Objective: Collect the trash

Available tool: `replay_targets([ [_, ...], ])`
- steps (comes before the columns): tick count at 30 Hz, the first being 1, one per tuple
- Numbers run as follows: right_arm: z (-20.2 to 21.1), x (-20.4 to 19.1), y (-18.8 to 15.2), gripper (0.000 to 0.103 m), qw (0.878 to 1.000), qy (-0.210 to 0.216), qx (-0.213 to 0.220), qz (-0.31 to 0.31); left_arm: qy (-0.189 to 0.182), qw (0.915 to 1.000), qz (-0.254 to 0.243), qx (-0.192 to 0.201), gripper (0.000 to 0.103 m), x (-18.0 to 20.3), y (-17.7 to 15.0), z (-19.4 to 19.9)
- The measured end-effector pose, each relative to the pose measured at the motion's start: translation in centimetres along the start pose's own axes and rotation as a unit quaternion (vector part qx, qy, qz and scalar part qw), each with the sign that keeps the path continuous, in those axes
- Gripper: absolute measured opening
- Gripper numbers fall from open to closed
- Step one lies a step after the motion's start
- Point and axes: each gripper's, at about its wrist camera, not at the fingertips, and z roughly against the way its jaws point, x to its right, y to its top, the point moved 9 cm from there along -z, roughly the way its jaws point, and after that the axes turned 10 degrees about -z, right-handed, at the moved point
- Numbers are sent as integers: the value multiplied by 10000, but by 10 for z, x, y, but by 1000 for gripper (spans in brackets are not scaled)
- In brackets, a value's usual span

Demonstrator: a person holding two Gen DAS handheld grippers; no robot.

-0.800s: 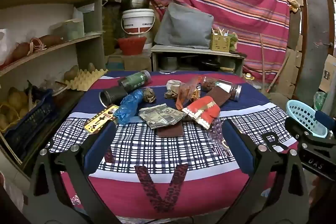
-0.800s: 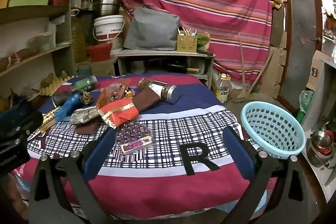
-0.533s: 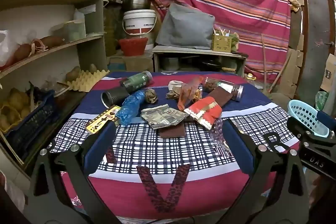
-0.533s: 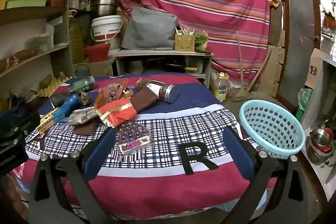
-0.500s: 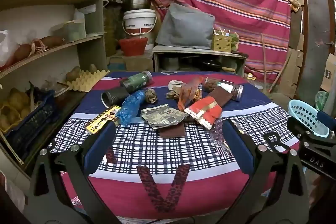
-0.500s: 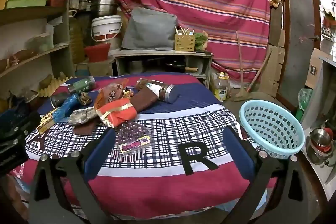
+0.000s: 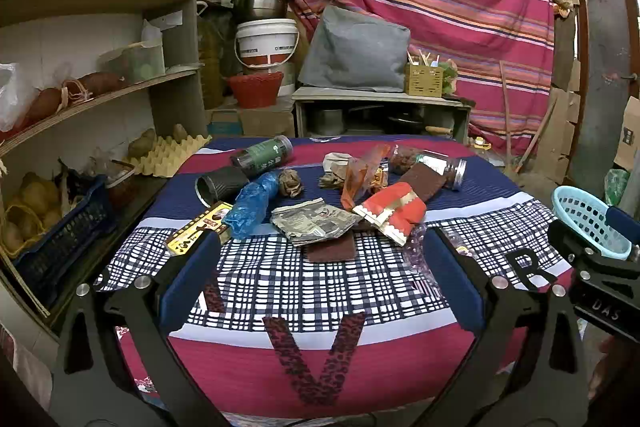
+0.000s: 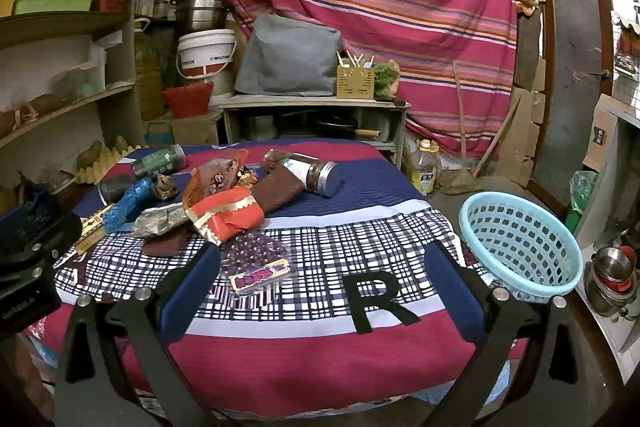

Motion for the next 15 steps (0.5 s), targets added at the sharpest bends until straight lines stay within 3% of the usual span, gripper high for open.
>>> replay_targets([
  [15,-1,-3,0,99,10000,28,19,-18,13,10000,-40,-7,98,1,0,0],
])
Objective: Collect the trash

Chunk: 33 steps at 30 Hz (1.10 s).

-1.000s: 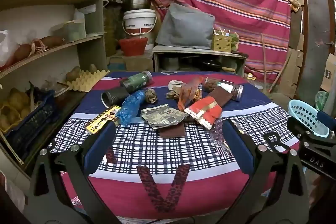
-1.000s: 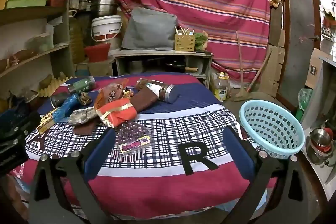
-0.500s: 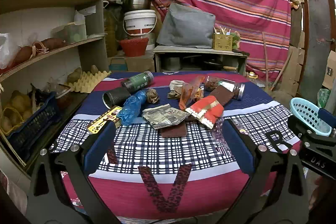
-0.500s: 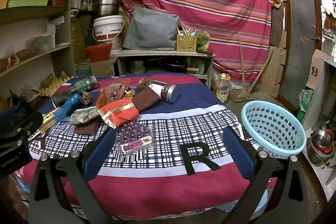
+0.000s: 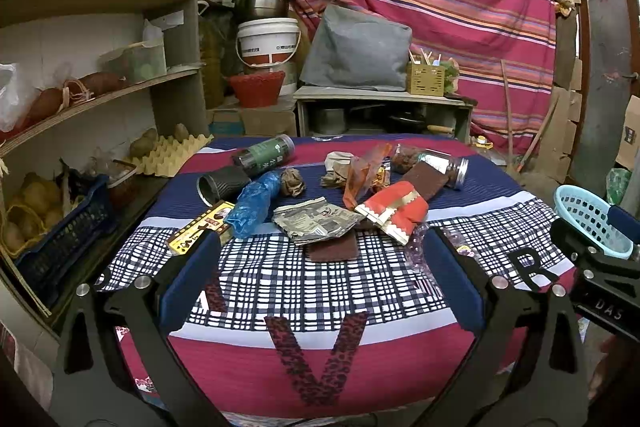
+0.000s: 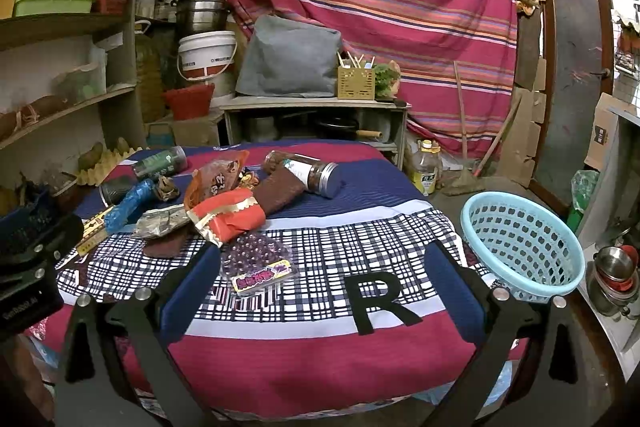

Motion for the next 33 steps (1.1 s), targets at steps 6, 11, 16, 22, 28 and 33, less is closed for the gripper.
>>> replay_targets([
  [6,0,1,-1,99,10000,16,-20,-6,3,10000,3,-5,98,-1,0,0],
  [11,2,-8,1,99,10000,22,-1,7,5,10000,-12,-3,98,1,0,0],
  [16,1,-9,1,99,10000,27,6,-1,-1,10000,-20,0,98,0,0,0],
  [22,1,-8,2,99,10000,29,12,-2,10,10000,-13,-7,98,1,0,0],
  [28,1,-8,2,99,10000,34,10,-10,6,10000,-17,-8,98,1,0,0],
  [33,1,-8,2,99,10000,37,11,-8,10,10000,-20,-11,98,2,1,0],
])
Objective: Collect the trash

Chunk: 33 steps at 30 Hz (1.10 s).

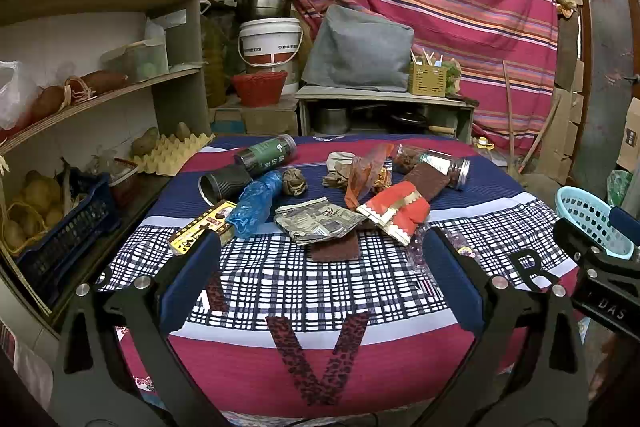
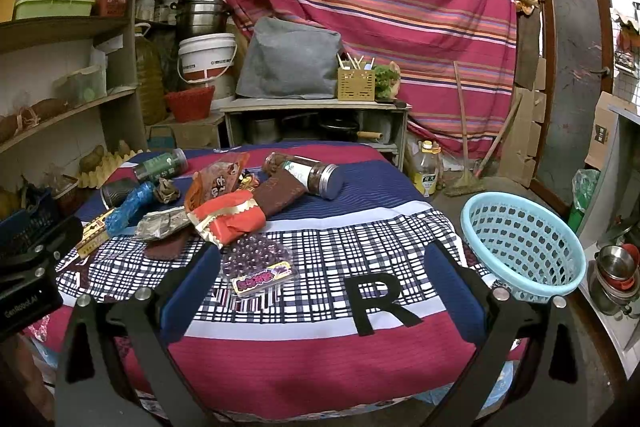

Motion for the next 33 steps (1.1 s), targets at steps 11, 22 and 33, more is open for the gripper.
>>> replay_targets([
  [11,1,0,1,99,10000,1,13,-6,3,10000,-1,-1,98,0,0,0],
  [22,1,0,1,99,10000,3,15,-7,5,10000,0,-1,98,1,0,0],
  [33,1,0,1,99,10000,6,17,-12,9,10000,-4,-2,98,1,0,0],
])
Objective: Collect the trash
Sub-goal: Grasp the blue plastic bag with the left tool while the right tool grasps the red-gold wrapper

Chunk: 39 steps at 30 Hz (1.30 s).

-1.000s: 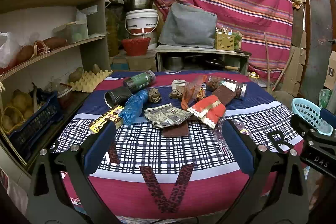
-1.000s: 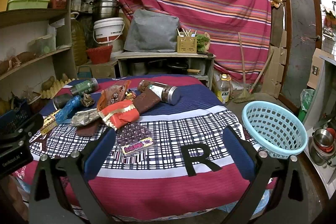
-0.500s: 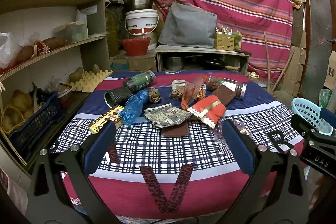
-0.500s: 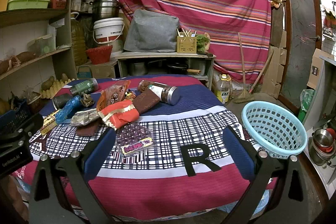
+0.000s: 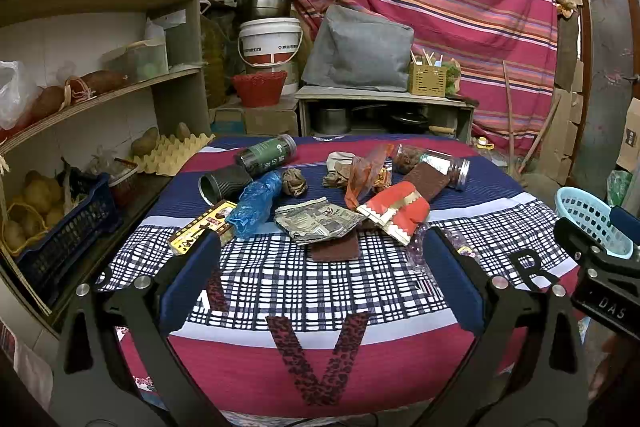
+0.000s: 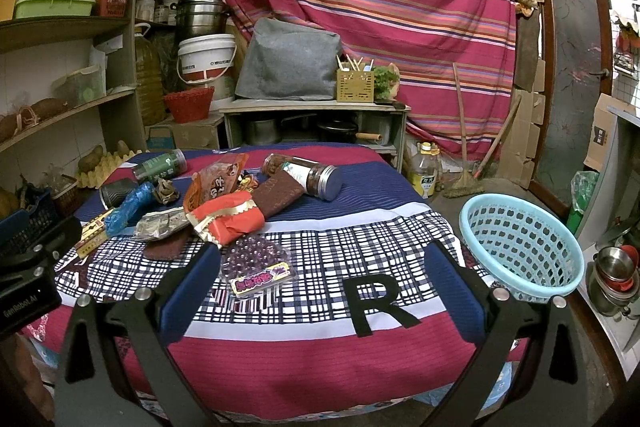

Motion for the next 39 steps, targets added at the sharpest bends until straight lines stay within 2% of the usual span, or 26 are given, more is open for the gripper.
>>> replay_targets([
  [10,4,8,13,99,9998,17,124,-149,11,10000,-69,-45,98,-10,-9,-2],
  [18,-2,14,23,99,9989,81,424,-157,-89,9999,11,-137,98,-17,-4,-8],
  [22,-18,4,31,99,9996,-12,156,225,-20,10000,-3,-79,98,-27,18,-16],
  [28,-47,-12,52,99,9985,-22,218,497,381,9992,-37,-73,98,-64,42,-50],
  [31,-72,-20,55,99,9983,-41,35,574,290,9993,109,-197,98,-81,52,-73],
  [34,-97,-30,58,99,9985,156,-244,469,364,9986,195,-320,98,-95,61,-94],
  [37,-119,-43,64,99,9980,349,-356,396,306,9984,335,-324,98,-106,73,-112],
  [39,-135,-50,67,99,9973,405,-457,410,394,9982,326,-312,98,-109,77,-120],
])
